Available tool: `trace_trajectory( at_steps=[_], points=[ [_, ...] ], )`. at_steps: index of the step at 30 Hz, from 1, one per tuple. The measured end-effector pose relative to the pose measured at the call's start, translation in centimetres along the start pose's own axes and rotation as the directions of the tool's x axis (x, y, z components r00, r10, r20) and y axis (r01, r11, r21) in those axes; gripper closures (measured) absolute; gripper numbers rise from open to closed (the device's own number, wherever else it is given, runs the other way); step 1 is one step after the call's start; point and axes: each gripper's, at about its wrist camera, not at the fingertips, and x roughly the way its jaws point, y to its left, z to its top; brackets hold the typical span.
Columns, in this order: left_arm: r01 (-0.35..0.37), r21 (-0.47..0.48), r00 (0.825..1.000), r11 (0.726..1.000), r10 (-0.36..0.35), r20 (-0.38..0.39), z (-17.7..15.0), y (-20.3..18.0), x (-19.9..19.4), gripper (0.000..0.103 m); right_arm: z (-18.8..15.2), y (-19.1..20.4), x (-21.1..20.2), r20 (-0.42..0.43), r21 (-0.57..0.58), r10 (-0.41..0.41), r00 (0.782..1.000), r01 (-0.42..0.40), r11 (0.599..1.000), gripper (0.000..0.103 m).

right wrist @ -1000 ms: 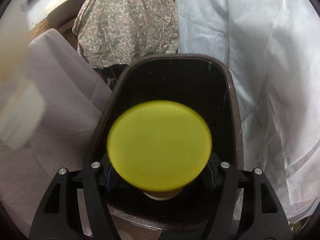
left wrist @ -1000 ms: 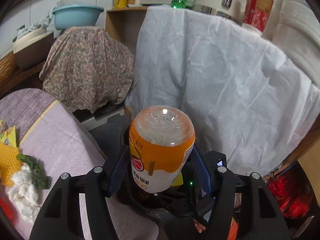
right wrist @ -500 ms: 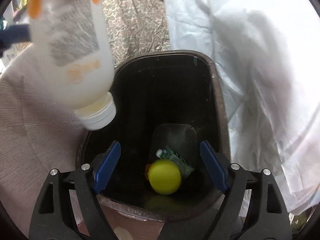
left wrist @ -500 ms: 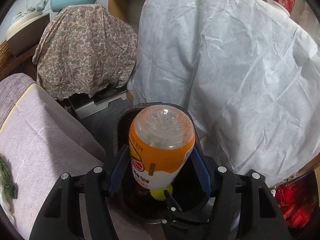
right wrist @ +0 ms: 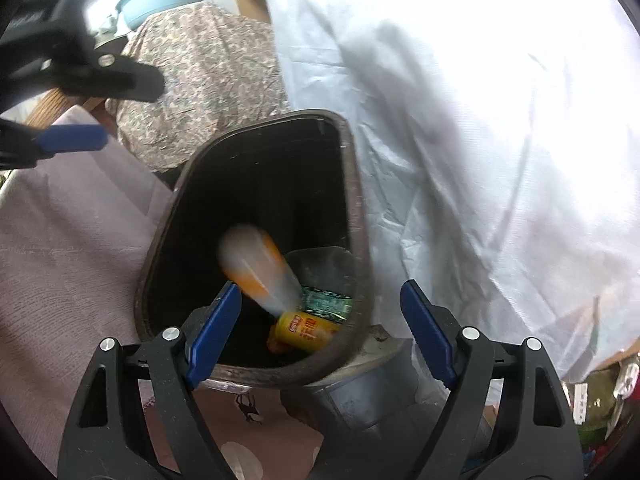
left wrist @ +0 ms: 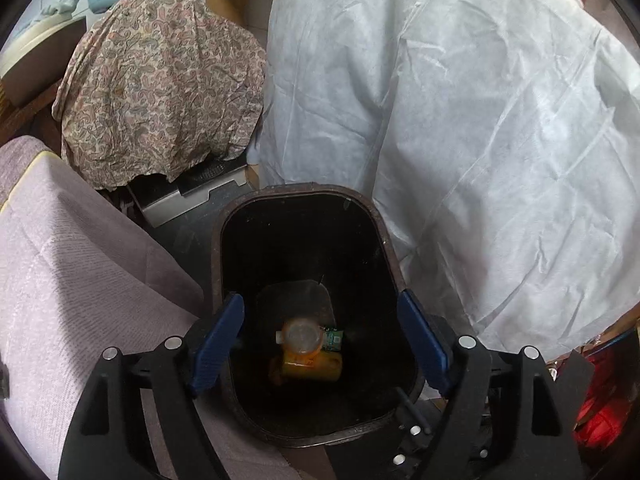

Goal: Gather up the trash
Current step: 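Carry the bottle and chip can to the black bin and release both, then move both tools back over the table toward the bag and tissue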

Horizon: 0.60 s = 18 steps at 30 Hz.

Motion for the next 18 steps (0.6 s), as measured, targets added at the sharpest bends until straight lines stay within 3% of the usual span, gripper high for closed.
trace_trajectory(
  at_steps=[3,7,14,18],
  points=[
    [0.014,-0.013,0.999,1.0,-0.014,0.028,0.1,0.1,-1.8,0.022,0.1,-0.6,-0.6,0.009,0.02,-0.001,1.0,0.001,1.0,0.022],
    [0.046,0.005,0.992,0.999,-0.047,0.119,-0.5,-0.2,-6.3,0.012,0.6,-0.6,-2.0,0.035,0.02,0.003,0.999,-0.004,1.0,0.022],
    [0.005,0.051,0.97,0.999,-0.017,0.244,-4.2,0.7,-14.3,0.005,1.2,2.1,-5.4,0.083,-0.025,0.059,0.995,-0.057,0.998,0.022],
    [-0.038,0.038,0.963,0.999,0.026,0.267,-7.0,2.9,-17.8,0.005,1.3,5.1,-7.9,0.102,-0.088,0.13,0.986,-0.121,0.989,0.022]
  ],
)
